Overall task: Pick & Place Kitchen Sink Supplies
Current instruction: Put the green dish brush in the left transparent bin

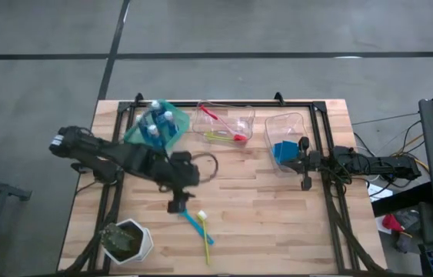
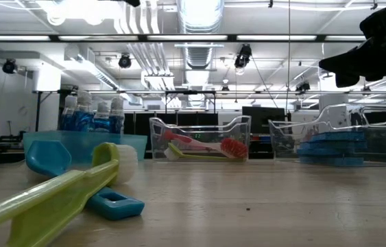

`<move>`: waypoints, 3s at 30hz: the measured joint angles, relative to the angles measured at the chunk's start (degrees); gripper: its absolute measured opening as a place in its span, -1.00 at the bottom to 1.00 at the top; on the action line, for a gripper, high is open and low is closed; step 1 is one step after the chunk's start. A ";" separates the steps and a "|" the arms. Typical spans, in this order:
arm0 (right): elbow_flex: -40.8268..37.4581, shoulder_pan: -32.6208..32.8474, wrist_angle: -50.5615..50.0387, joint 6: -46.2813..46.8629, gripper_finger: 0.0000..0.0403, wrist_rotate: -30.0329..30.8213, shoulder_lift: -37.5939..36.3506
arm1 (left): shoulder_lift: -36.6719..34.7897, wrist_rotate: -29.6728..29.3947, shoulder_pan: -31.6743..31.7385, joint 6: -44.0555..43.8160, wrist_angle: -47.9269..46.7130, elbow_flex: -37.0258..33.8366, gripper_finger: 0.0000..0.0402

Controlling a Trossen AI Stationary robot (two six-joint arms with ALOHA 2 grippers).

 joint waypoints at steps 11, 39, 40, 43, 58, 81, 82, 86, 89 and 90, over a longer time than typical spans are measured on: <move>0.00 0.02 0.00 0.00 -0.96 0.00 0.00 | 11.78 -0.61 -5.12 9.34 4.64 0.00 0.10; 0.00 0.01 0.01 0.00 -0.96 -0.01 -0.04 | 28.21 1.35 -12.37 19.09 17.53 0.00 0.10; 0.00 0.01 0.00 0.00 -0.96 -0.02 -0.04 | 28.60 1.34 -12.38 19.14 17.58 0.00 0.10; 0.00 0.02 -0.02 0.00 -0.96 0.00 -0.04 | 29.46 1.38 -12.50 19.14 17.03 0.00 0.10; 0.00 0.00 0.01 0.00 -0.96 0.00 -0.04 | 32.07 1.23 -12.88 19.34 15.22 0.00 0.09; 0.00 0.02 -0.01 0.00 -0.96 -0.01 -0.02 | 32.04 0.87 -12.88 18.15 16.55 -4.43 -0.40; 0.00 0.00 0.01 0.00 -0.96 -0.02 -0.02 | 32.02 0.86 -12.88 17.88 16.69 -4.42 -0.44; 0.00 0.00 0.01 0.00 -0.96 -0.01 -0.02 | 31.62 0.91 -12.88 17.44 16.79 -4.28 -0.62; 0.00 0.02 0.01 0.00 -0.96 -0.02 -0.02 | 31.38 0.91 -12.86 17.34 16.78 -4.23 -0.74; 0.00 0.00 -0.01 0.00 -0.96 -0.02 -0.02 | 31.37 0.90 -12.88 17.33 16.77 -4.23 -0.77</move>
